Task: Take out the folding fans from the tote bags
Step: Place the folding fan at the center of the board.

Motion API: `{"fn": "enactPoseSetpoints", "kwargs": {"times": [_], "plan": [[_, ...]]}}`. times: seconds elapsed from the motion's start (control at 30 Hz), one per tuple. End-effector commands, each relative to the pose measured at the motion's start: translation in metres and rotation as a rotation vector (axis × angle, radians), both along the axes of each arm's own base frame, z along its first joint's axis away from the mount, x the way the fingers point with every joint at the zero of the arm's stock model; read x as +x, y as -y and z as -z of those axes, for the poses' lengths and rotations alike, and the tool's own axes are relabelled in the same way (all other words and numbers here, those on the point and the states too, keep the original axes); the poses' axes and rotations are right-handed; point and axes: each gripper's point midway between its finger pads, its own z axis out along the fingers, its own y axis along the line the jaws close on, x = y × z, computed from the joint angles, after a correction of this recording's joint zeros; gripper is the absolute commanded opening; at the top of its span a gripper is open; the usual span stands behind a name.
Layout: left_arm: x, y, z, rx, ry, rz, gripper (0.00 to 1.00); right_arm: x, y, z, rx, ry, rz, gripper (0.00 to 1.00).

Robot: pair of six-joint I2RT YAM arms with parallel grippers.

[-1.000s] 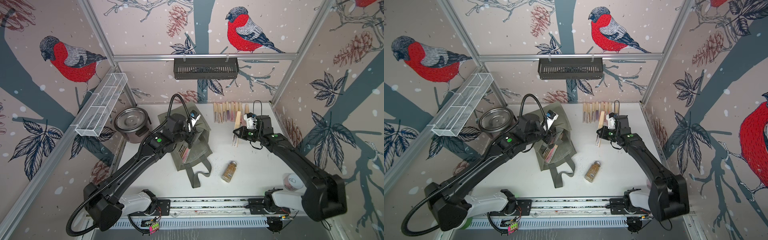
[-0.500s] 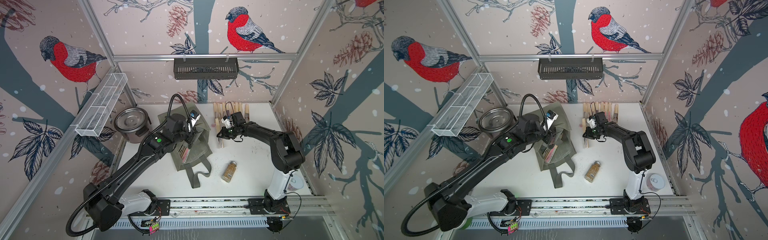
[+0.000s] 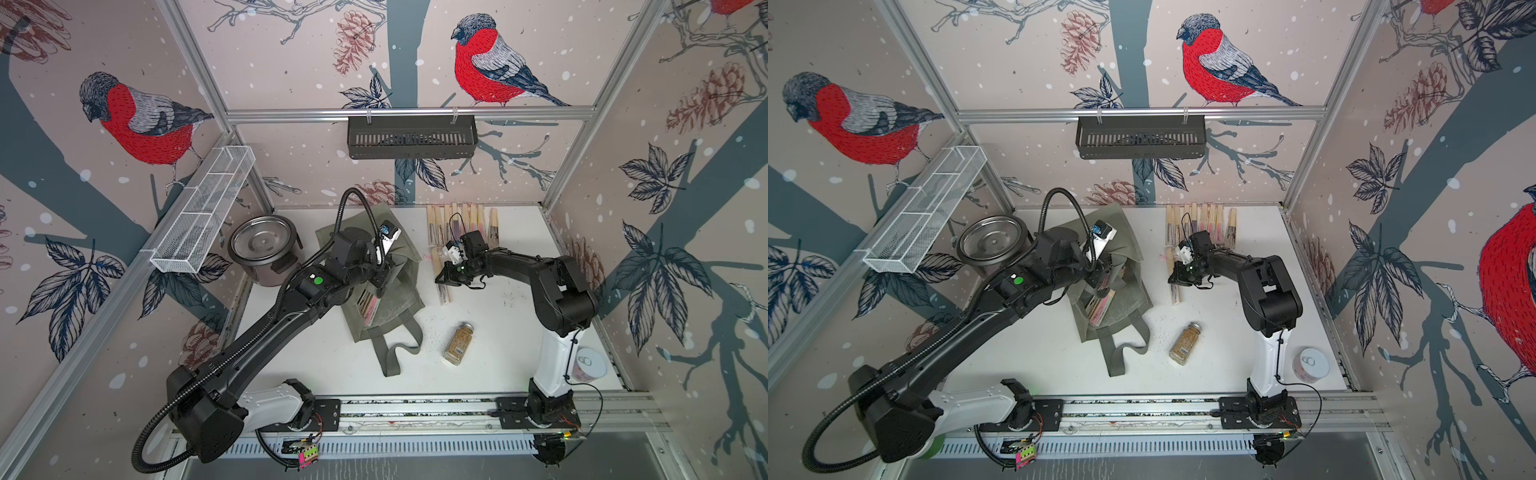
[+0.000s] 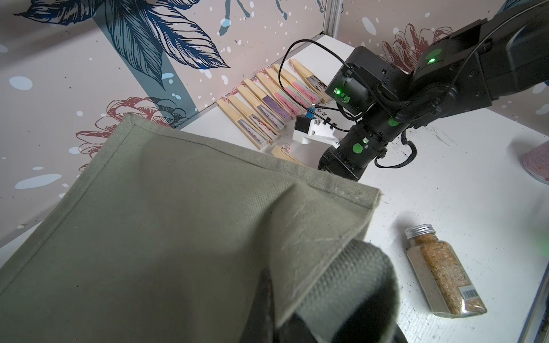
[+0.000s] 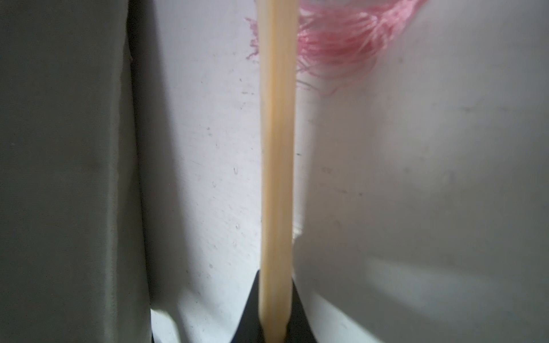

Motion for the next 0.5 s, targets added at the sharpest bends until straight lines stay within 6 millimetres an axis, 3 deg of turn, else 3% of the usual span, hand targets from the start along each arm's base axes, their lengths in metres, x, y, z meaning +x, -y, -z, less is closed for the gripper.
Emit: {"fn": "enactPoseSetpoints", "kwargs": {"times": [0.0,0.47], "plan": [[0.003,0.001,-0.009,-0.015,0.035,-0.001,0.00,0.007,0.004,0.010,-0.035,0.008,0.000,0.10],[0.004,0.001,-0.010,-0.016,0.037,-0.002,0.00,0.019,0.004,0.026,-0.041,-0.039,0.029,0.11]]}}
